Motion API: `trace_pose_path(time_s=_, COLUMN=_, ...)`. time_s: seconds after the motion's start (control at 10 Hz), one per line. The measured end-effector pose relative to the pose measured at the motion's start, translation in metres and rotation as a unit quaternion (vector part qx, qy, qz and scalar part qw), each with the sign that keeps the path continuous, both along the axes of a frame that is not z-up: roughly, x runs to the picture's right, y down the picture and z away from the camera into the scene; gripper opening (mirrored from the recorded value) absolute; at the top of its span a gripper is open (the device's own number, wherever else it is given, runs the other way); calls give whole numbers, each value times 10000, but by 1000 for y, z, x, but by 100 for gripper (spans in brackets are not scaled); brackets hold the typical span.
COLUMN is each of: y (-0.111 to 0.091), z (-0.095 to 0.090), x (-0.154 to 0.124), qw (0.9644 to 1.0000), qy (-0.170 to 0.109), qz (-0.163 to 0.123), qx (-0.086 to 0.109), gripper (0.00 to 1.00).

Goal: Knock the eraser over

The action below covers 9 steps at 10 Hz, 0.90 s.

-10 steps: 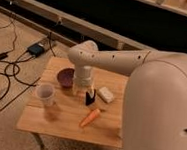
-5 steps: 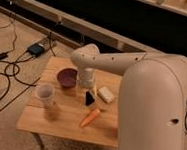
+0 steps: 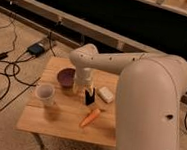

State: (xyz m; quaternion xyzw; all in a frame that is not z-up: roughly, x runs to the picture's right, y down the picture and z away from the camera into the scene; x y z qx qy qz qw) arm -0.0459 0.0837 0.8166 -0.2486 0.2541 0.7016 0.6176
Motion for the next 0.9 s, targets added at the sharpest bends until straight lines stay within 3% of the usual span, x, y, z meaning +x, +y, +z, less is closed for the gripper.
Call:
trace_pose_path(time_s=0.4, y=-18, z=9, x=-14, qw=9976, qy=-429, qz=357, qx=418, gripper=65)
trace_pose_path(time_s=0.9, y=-18, z=-3, x=-9, qw=9974, qy=-543, qz=322, qx=353, gripper=65)
